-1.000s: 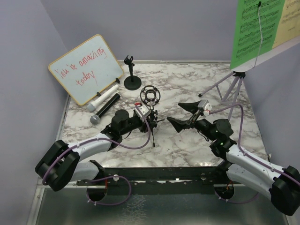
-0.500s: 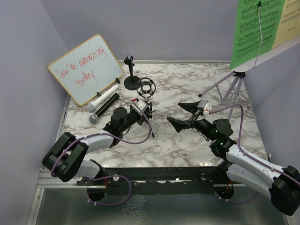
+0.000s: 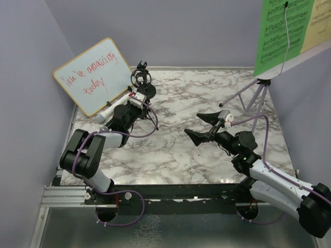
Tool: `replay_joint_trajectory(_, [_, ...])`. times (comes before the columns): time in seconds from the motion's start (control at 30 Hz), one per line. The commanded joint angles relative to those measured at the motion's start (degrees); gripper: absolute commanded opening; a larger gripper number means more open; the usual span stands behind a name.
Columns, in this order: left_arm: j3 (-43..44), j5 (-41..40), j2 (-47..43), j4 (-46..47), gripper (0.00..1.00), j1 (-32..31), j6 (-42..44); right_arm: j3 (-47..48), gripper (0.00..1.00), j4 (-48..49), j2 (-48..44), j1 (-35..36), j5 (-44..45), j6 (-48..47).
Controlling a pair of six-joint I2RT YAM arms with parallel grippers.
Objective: Pack up the instrument practice props
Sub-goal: Move the microphone stand to the center of the board.
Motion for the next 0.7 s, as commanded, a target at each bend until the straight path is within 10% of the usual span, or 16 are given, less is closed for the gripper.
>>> replay_joint_trajectory(0.0, [4.0,0.2,3.4,2.9,0.00,2.5,2.1,-0.2,0.95,-0.6,-0.9,-0.1,1.2,-0.7])
replay_joint_trajectory(0.67, [7.4,-2.1,9.8,5.7,0.09,6.6,1.6,0.1,0.95,-2.4,-2.0,-0.1,1.8,-1.4])
